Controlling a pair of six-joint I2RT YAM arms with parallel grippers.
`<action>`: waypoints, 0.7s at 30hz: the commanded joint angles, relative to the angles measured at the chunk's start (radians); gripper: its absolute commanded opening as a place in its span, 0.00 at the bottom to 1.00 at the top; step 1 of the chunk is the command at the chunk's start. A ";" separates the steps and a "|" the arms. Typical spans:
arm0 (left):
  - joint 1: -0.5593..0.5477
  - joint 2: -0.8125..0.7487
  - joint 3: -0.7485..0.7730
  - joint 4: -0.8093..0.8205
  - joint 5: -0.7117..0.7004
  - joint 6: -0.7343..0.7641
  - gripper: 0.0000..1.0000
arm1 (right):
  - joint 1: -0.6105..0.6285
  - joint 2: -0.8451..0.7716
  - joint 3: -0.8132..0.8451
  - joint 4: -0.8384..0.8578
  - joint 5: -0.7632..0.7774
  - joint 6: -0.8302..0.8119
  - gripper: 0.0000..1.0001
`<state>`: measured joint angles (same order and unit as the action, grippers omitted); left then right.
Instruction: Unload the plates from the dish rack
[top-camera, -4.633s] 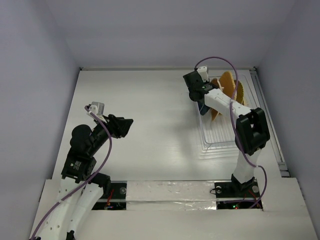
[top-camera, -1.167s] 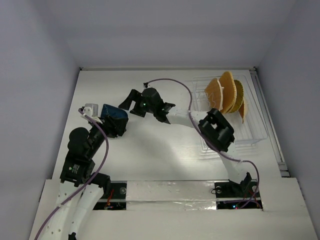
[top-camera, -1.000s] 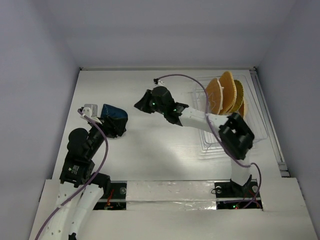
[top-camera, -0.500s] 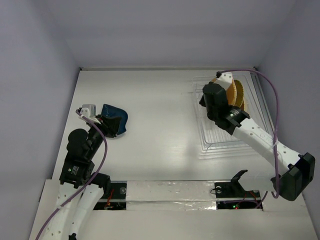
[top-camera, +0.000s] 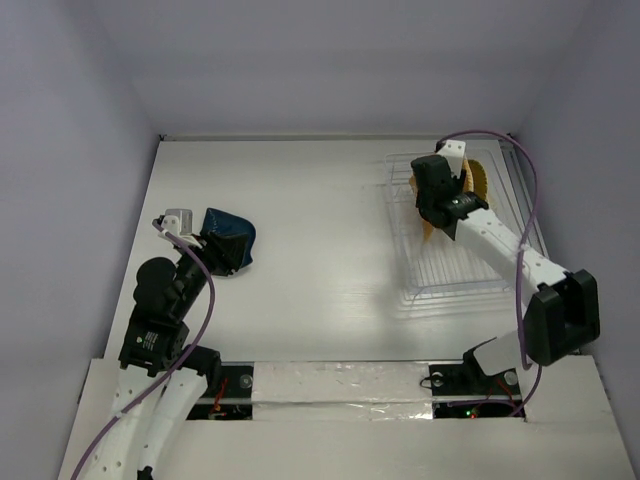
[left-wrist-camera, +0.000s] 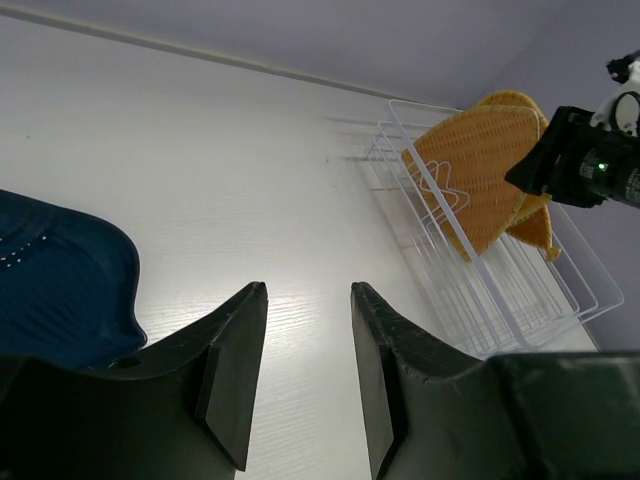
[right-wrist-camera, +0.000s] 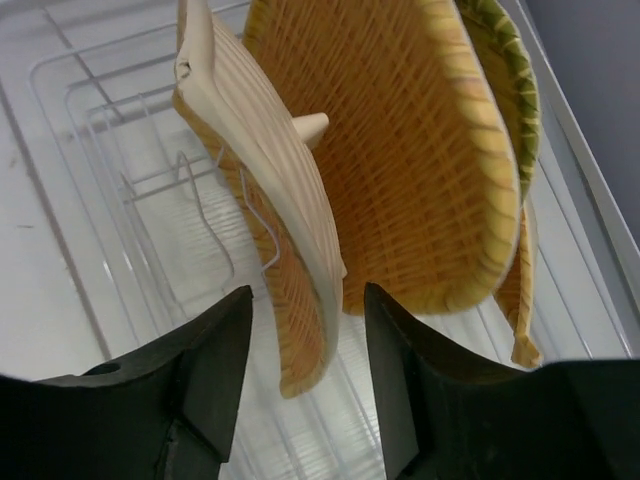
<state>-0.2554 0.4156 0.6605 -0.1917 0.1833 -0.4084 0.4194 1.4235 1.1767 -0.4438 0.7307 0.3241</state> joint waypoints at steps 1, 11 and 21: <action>0.004 -0.005 -0.001 0.041 0.015 0.002 0.36 | -0.034 0.064 0.089 0.007 0.004 -0.066 0.53; 0.004 -0.008 -0.002 0.046 0.031 0.003 0.37 | -0.044 0.196 0.170 -0.035 0.119 -0.097 0.25; 0.004 -0.004 -0.006 0.051 0.039 0.003 0.38 | 0.016 0.169 0.234 -0.058 0.197 -0.169 0.03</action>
<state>-0.2554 0.4152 0.6605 -0.1909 0.2085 -0.4084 0.4061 1.6314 1.3197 -0.5163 0.8398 0.1822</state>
